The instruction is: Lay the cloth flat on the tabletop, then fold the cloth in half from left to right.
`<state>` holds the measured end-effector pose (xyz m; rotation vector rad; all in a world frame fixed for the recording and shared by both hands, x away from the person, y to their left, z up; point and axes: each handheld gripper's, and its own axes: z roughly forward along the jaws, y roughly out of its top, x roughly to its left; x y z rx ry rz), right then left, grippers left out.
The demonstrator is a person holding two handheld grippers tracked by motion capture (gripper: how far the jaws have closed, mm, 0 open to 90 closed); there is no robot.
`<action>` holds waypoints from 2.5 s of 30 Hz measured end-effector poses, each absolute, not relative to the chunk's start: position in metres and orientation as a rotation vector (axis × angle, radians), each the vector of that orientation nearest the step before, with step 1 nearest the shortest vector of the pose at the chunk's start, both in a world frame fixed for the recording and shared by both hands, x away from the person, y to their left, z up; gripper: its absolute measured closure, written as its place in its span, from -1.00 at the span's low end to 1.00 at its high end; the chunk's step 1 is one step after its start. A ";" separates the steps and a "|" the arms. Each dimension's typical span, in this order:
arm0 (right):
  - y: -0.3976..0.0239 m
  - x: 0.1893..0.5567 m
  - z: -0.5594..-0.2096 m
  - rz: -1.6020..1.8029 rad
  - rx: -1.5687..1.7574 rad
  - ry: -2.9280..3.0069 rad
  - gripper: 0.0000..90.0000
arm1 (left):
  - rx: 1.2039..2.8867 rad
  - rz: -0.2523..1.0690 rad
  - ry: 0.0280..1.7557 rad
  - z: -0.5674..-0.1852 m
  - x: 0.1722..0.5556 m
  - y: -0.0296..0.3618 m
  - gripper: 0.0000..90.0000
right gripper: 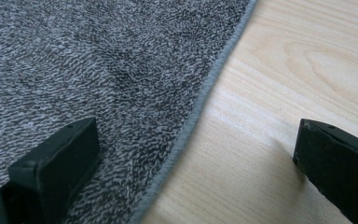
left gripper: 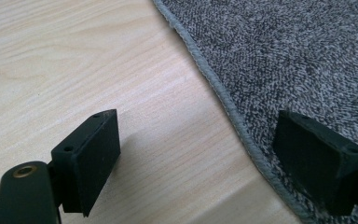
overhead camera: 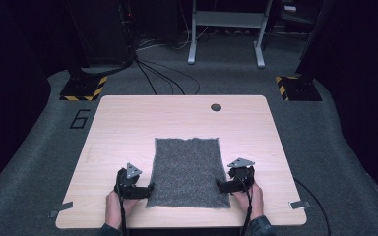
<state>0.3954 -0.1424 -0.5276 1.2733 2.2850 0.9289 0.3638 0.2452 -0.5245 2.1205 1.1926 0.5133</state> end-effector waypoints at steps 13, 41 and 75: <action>-0.143 0.394 -0.528 0.925 1.275 2.280 -1.00 | 2.059 0.464 1.211 -0.511 0.373 0.254 -0.84; -0.018 0.353 -0.485 1.119 0.920 2.539 -1.00 | 1.992 0.439 1.117 -0.500 0.474 0.253 -0.82; 0.092 0.320 -0.513 1.045 0.684 2.684 0.33 | 2.056 0.363 1.152 -0.517 0.534 0.238 0.27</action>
